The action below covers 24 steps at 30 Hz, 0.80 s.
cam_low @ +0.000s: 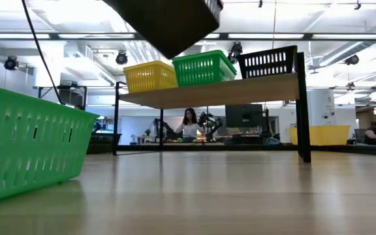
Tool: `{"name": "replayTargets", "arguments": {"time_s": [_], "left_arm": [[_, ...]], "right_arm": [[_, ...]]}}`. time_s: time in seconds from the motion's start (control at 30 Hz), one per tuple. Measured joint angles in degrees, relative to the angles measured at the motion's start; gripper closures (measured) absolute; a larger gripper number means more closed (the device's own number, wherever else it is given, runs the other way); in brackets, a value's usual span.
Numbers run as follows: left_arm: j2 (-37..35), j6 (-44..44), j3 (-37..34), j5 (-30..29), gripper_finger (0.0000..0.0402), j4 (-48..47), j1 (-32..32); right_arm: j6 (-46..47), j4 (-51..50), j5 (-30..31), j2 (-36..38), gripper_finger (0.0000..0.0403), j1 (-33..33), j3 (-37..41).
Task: Stack baskets on shelf by color
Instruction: Stack the bottom black bin on top of the black bin
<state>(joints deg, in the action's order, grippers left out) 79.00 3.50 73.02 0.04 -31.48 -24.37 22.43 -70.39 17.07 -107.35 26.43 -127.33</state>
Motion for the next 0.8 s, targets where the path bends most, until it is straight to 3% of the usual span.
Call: {"name": "replayTargets", "arguments": {"time_s": [0.33, 0.6, 0.8], "left_arm": [[0.5, -0.08, -0.62, -0.7, 0.04, -0.83, -0.03], [0.52, -0.11, -0.62, -2.03, 0.04, -0.7, -0.03], [0.57, -0.11, -0.68, -2.19, 0.04, -0.48, -0.05]], "right_arm": [[-17.88, 1.69, -8.36, 0.0, 0.0254, -4.73, 0.85], [-25.82, 4.17, -14.09, -0.02, 0.0269, -6.68, 5.96], [-28.45, 9.5, -14.05, -0.02, 0.0297, -6.66, 9.95]]}}
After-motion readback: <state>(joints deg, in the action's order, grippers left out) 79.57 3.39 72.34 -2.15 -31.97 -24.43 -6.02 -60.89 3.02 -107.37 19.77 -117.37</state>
